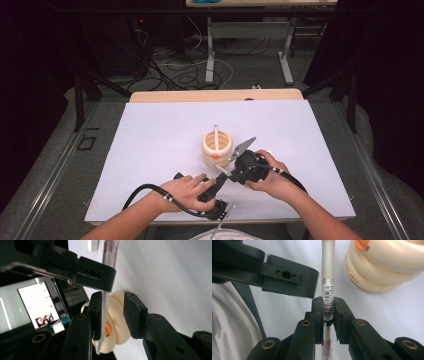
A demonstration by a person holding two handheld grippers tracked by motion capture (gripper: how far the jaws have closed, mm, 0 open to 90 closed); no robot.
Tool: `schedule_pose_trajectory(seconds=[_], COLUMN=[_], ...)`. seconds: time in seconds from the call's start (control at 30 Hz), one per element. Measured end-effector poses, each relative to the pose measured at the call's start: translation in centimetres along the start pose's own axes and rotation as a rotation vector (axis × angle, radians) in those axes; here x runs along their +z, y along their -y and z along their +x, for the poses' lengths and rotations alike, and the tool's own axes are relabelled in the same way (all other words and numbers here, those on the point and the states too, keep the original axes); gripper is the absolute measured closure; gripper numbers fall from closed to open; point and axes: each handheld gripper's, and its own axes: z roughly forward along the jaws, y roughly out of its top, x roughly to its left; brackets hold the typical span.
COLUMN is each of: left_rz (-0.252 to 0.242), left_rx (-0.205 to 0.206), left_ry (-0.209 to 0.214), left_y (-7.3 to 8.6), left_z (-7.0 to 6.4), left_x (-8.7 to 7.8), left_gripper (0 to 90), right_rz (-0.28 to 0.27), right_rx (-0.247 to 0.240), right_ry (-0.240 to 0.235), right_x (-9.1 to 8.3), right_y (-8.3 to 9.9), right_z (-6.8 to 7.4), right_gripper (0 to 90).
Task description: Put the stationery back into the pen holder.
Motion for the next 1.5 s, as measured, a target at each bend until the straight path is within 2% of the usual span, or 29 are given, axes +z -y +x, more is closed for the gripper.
schedule_pose_trajectory(seconds=[0.23,0.3,0.43,0.6,0.63,0.67,0.7,0.8,0.87,0.93,0.97,1.03,1.07,1.1,1.17,1.2,1.27,1.33,1.43,1.5], left_rz=[-0.002,-0.013,0.003,0.004,-0.008,-0.006,-0.013,-0.014,-0.010,0.027,0.010,-0.010,-0.004,-0.010,-0.011,-0.036,-0.029,-0.038,-0.040,-0.046], left_rx=[-0.029,-0.054,-0.092,-0.177,-0.194,-0.225,-0.283,-0.330,-0.389,-0.369,-0.431,-0.515,-0.536,-0.565,-0.616,-0.683,-0.759,-0.841,-0.939,-0.975], left_ry=[0.018,0.028,0.029,0.043,0.052,0.060,0.050,0.073,0.067,0.092,0.095,0.097,0.114,0.119,0.130,0.130,0.154,0.192,0.222,0.239], left_y=[0.6,0.7,1.0,1.5,1.7,1.8,1.9,2.2,2.4,2.8,2.9,3.0,3.2,3.3,3.6,3.7,4.1,4.7,5.4,5.7], left_z=[-0.4,-0.5,-0.5,-0.1,-0.1,-0.1,-0.5,-0.5,-0.6,0.0,-0.2,-0.3,-0.2,-0.2,-0.1,-0.2,0.0,0.2,0.5,0.6], left_x=[0.1,0.1,0.4,0.7,0.8,0.9,1.0,1.2,1.2,1.1,1.3,1.4,1.4,1.5,1.6,1.7,1.8,1.9,2.0,2.0], left_gripper=[61.5,59.7,58.3,55.5,53.9,51.6,51.4,51.1,49.6,48.1,47.2,44.6,42.8,41.9,41.7,41.1,39.7,36.5,34.6,33.8], right_rz=[-0.025,-0.042,-0.065,-0.127,-0.131,-0.157,-0.165,-0.205,-0.242,-0.275,-0.279,-0.314,-0.331,-0.343,-0.368,-0.383,-0.395,-0.435,-0.475,-0.502], right_rx=[0.033,0.037,0.054,0.078,0.084,0.083,0.086,0.096,0.092,0.092,0.092,0.099,0.091,0.109,0.109,0.120,0.123,0.124,0.130,0.141], right_ry=[0.010,0.018,0.025,0.063,0.057,0.064,0.063,0.084,0.098,0.115,0.116,0.133,0.139,0.145,0.148,0.153,0.156,0.170,0.179,0.185], right_x=[-0.3,-0.4,-0.7,-1.0,-1.2,-1.3,-1.4,-1.7,-1.9,-2.1,-2.2,-2.3,-2.4,-2.5,-2.6,-2.7,-2.8,-2.9,-3.0,-3.1], right_y=[0.7,0.8,0.9,0.9,0.9,0.9,0.9,0.9,0.9,0.8,0.8,0.7,0.6,0.6,0.5,0.4,0.3,0.2,0.0,-0.2], right_z=[-0.6,-0.7,-0.8,-0.8,-0.8,-0.9,-1.0,-1.2,-1.3,-1.4,-1.4,-1.4,-1.6,-1.5,-1.7,-1.7,-1.8,-1.9,-2.0,-2.0], right_gripper=[79.8,79.8,79.8,79.8,79.8,79.8,79.8,79.8,79.8,79.8,79.8,79.8,79.8,79.8,79.8,79.8,79.8,79.8,79.8,79.8])
